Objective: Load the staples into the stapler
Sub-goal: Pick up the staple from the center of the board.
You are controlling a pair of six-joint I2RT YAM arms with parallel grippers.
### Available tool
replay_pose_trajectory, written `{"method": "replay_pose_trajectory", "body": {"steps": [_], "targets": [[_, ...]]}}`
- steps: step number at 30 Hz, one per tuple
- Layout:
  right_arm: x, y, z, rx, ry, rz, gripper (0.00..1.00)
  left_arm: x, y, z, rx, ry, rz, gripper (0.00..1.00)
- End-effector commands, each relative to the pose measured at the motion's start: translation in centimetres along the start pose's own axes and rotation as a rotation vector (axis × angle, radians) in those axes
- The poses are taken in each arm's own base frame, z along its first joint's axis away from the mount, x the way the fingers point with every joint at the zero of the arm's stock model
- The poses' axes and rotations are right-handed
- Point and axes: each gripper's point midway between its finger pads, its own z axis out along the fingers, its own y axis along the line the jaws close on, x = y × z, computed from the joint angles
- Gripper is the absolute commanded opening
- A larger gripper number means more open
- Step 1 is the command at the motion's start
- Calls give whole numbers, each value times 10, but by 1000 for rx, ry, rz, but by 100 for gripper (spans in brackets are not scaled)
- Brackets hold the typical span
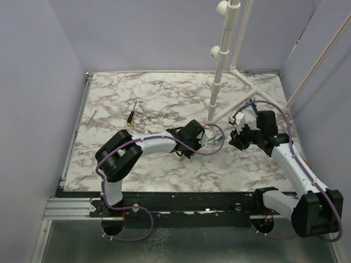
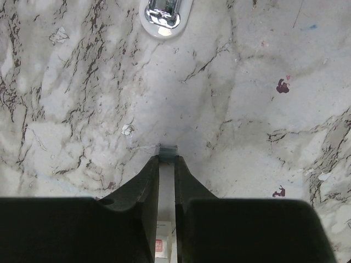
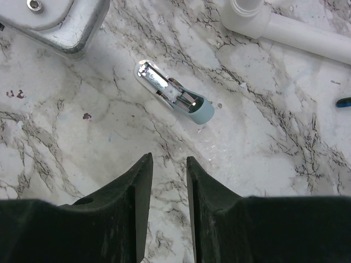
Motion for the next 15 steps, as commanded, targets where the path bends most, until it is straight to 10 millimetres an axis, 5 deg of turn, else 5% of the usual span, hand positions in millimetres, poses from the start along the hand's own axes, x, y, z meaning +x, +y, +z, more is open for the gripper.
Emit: {"method": "replay_pose_trajectory", "body": {"steps": [1,15], "targets": [[2,5,-1,-27,4,6,35,35,-8,5,59,101,36,10],[-9,0,-7,6,-38,26,35,8,-2,-18,116,-4,115,9]]}}
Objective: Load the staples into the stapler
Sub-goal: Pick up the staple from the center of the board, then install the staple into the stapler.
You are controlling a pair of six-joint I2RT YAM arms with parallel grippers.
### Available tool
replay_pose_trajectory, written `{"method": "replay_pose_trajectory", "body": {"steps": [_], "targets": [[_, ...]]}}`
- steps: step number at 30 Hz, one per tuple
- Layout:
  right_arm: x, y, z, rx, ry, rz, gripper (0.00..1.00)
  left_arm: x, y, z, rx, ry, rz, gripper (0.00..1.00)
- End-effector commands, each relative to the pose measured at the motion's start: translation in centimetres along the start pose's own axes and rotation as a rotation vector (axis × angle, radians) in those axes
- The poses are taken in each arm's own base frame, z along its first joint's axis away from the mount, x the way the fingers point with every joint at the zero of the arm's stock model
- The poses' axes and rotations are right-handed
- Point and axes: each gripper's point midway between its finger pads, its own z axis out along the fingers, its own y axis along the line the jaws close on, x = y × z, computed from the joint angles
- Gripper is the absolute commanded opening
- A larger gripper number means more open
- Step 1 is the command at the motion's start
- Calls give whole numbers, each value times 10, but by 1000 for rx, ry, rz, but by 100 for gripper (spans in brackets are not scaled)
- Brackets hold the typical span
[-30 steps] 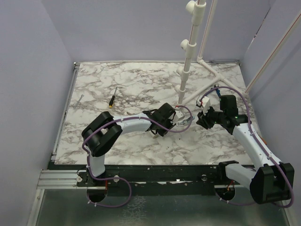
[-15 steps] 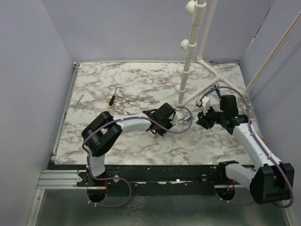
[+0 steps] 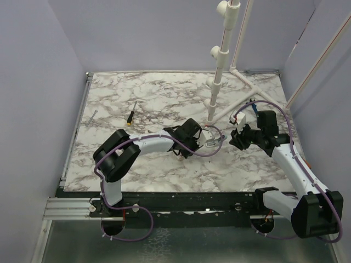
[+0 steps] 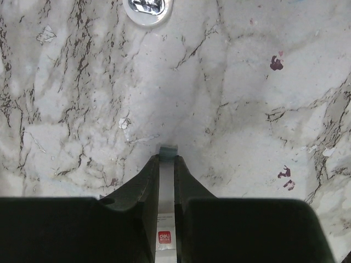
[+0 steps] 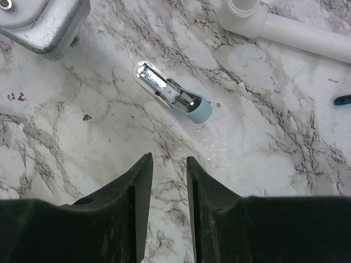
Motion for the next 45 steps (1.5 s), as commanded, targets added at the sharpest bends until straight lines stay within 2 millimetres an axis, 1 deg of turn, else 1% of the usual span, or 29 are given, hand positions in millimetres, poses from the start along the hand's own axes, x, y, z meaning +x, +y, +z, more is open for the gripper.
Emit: {"method": "replay_pose_trajectory", "body": {"steps": [1,9,14,20,23,25,28,31,34,40,45], "targets": [[-7,1,-6,0,-30,17,35,3,-7,-15,64,-1,44,9],[-7,0,-6,2,-30,18,35,-6,5,-31,77,-31,85,9],[-5,0,-6,0,-26,18,35,-9,23,-46,55,-32,115,9],[-5,0,-5,-6,-24,16,35,-2,54,-70,24,11,160,9],[-4,0,-5,-10,-22,17,35,6,69,-82,19,49,195,9],[-4,0,-4,-13,-21,16,35,13,79,-88,8,92,233,9],[-3,1,-3,-17,-15,17,35,20,94,-95,-1,145,243,9],[-2,1,-3,-20,-12,15,35,25,107,-99,-5,170,218,9],[-2,0,-3,-17,-13,12,35,30,117,-98,-9,185,210,9],[-1,1,-3,-20,-10,11,35,42,129,-95,-6,232,206,9],[0,1,-2,-22,-6,12,35,45,141,-95,-9,254,201,9]]}}
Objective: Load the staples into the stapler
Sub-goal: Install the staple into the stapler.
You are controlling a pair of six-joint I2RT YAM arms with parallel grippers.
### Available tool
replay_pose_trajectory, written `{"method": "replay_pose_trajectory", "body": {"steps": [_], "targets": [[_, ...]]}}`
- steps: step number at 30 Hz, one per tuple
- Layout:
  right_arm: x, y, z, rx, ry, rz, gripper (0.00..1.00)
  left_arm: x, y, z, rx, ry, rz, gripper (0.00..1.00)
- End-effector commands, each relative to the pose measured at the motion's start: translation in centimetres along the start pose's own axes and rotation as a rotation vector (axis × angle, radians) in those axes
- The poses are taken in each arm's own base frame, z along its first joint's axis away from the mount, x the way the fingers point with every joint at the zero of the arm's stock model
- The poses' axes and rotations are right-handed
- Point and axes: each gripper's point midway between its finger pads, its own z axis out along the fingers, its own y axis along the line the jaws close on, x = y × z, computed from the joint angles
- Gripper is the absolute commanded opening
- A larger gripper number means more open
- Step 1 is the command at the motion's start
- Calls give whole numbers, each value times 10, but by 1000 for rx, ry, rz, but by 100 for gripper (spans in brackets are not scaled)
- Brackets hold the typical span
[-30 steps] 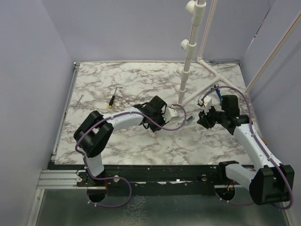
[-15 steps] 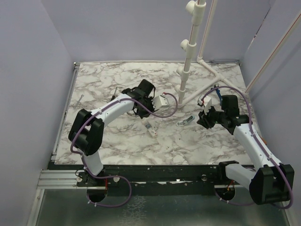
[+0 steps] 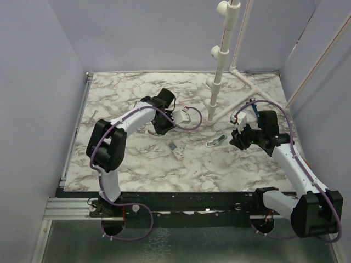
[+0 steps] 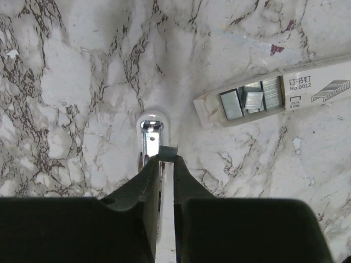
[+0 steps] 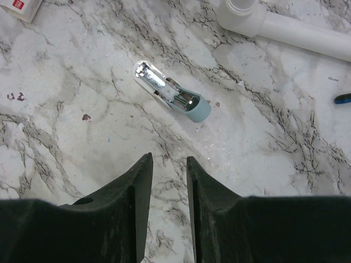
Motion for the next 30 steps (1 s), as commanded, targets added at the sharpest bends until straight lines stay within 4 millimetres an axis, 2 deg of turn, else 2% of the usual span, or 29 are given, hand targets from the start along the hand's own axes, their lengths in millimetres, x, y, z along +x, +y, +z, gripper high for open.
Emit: {"method": "replay_pose_trajectory", "body": {"steps": [1,13,30], "targets": [[0,2,-1,-24,3,3,35,5,13,-3,-4,36,26,9],[3,3,2,-36,12,7,35,17,22,5,22,96,24,9],[2,5,1,-39,10,3,35,22,26,13,30,125,19,9]]}}
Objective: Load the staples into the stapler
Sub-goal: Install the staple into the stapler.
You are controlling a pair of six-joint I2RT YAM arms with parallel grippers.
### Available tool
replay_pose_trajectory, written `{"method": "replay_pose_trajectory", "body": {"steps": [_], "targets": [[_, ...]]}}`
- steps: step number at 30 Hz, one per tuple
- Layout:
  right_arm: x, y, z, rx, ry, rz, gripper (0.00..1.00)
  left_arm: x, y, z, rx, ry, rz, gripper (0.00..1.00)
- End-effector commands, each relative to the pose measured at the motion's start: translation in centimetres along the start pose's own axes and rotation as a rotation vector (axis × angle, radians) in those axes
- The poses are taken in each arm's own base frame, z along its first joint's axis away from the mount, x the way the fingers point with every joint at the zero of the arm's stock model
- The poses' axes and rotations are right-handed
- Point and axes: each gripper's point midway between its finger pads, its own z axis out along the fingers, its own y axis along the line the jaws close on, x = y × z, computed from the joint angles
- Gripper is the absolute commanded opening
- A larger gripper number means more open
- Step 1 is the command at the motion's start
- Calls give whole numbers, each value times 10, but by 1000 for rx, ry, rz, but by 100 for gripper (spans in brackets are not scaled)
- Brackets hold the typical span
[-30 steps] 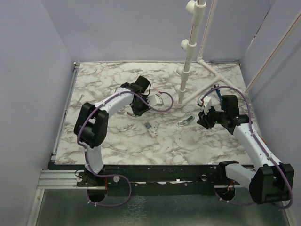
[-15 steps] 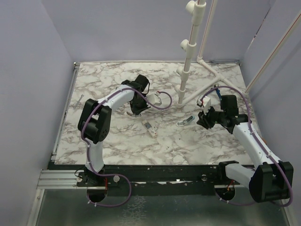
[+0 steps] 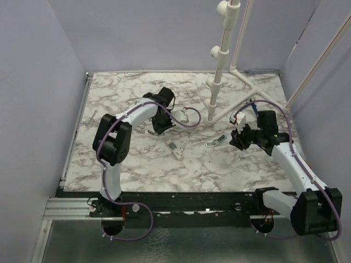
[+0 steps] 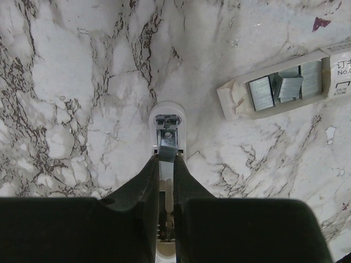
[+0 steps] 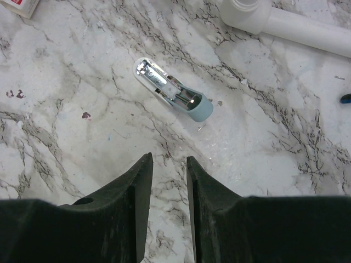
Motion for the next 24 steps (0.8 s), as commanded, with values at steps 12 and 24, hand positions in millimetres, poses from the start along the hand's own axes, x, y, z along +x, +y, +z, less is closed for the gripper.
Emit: {"method": "replay_pose_trajectory", "body": {"steps": [12,24], "targets": [[0,5,-2,-28,1,-3,35,4,9,6,12,38,1,8],[1,5,-2,-28,4,-2,35,2,10,5,11,36,1,8]]}}
